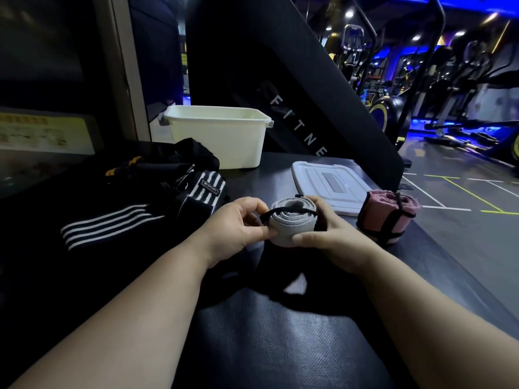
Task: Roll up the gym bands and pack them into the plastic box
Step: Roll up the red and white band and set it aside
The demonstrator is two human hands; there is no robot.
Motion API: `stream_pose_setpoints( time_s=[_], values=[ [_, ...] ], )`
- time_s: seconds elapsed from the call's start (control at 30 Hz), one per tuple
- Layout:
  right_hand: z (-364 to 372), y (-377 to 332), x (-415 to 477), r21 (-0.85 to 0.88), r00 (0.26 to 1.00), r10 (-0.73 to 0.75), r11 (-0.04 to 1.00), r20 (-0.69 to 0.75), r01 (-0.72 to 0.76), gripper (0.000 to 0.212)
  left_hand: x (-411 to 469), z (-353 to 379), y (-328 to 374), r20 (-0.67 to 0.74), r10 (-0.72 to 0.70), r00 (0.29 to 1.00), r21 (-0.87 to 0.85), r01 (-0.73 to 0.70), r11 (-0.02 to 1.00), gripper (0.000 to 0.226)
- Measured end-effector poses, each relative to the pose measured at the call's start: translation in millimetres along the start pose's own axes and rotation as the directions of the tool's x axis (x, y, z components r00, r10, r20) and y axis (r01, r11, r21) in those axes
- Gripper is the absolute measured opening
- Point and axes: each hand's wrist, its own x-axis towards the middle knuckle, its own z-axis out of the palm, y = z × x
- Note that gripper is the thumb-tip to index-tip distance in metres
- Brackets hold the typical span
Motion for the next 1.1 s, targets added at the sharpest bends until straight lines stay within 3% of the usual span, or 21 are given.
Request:
stream_pose_setpoints(
  time_s=[0.13,0.33,0.5,0.67,0.77,1.1],
  values=[
    [-5,1,0,0.112,1.000,-0.015,0.994,0.022,0.013,0.088,1,0,0,0.007,0.023,1.000,0.015,-0.023,1.000,0.020],
    [0,4,3,0.035,0.994,-0.078,0.996,-0.073,0.081,0.082,1,2,1,0.029,0.057,0.998,-0.115,-0.053,0.992,0.020],
    [6,7,2,0.029,0.985,-0.108,0.993,-0.136,0.113,0.065,-2,-1,3,0.108,-0.009,0.994,-0.169,0.027,0.985,0.029],
    [0,4,2,0.022,0.996,-0.070,0.997,-0.060,0.072,0.075,2,3,4,-0.107,0.085,0.991,0.103,-0.074,0.992,0.023],
    [-3,2,1,0.117,0.998,-0.057,0.991,-0.011,0.058,0.067,3,2,2,-0.141,0.115,0.983,0.180,-0.089,0.980,0.028],
    [10,6,5,0.017,0.977,-0.098,0.994,-0.190,0.103,0.072,3,8,3,-0.239,0.174,0.955,0.284,-0.103,0.953,0.031]
  ],
)
